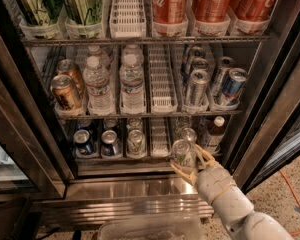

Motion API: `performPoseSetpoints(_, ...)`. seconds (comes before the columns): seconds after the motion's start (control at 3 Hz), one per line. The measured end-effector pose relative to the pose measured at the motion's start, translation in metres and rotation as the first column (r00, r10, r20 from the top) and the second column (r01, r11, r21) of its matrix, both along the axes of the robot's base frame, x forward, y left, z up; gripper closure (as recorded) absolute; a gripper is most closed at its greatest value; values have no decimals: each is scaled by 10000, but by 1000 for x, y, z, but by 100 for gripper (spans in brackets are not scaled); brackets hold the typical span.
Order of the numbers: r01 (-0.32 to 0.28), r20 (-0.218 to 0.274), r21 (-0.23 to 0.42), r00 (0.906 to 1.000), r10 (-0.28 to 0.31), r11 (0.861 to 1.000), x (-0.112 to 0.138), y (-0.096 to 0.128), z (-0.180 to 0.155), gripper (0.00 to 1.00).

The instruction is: Pick 7up can from bottom shelf of fridge

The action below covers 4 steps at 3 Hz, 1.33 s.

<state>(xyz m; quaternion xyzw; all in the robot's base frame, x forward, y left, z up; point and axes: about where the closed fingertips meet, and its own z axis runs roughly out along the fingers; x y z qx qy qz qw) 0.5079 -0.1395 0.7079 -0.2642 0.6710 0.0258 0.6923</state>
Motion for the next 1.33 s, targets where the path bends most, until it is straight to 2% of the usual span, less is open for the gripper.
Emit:
performPoseSetpoints(0.33, -1045, -77, -160, 9945, 1044, 9944, -13, 31, 4, 100)
performPoseSetpoints(0.67, -2940, 194, -267, 9554, 2945, 9554, -43, 84, 31, 100)
performPoseSetpoints(1.0, -4801, 408, 0, 8765, 4797, 8772, -71, 132, 62, 100)
performPoseSetpoints(1.33, -5420, 309, -65, 8399, 5419, 8404, -86, 143, 59, 100)
